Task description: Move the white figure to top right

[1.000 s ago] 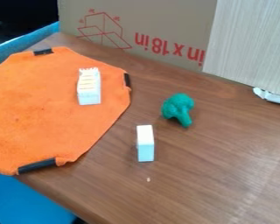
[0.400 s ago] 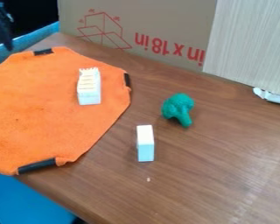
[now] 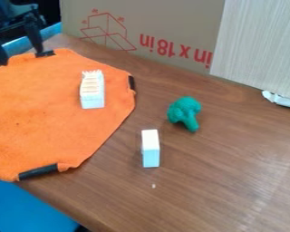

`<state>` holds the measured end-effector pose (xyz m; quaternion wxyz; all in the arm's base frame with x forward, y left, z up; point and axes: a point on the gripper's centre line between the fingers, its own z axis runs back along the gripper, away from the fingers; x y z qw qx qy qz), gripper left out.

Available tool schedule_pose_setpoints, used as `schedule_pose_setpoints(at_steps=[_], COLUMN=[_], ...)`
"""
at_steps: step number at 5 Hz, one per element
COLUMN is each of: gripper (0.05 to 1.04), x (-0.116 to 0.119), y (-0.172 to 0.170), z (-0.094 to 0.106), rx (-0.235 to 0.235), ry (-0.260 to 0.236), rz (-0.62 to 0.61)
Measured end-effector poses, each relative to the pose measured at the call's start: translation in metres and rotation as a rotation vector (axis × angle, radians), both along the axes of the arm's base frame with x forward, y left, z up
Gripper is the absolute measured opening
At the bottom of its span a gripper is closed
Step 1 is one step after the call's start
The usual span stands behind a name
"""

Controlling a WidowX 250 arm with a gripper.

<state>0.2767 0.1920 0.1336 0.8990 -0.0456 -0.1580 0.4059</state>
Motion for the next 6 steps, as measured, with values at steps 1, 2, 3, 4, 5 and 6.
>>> schedule_pose_setpoints(at_steps=[1, 2, 3, 4, 5, 6], gripper=[0.999, 0.999, 0.999, 0.999, 0.999, 0.999], x=[0.013, 0.023, 0.036, 0.045, 0.054, 0.059], y=[-0.016, -0.018, -0.029, -0.039, -0.054, -0.062], z=[0.005, 0.009, -0.003, -0.011, -0.020, -0.024], rx=[-0.008, 0.001, 0.010, 0.014, 0.009, 0.022], ry=[0.003, 0.014, 0.031, 0.037, 0.052, 0.054], rz=[0.004, 0.027, 0.043, 0.028, -0.010, -0.041])
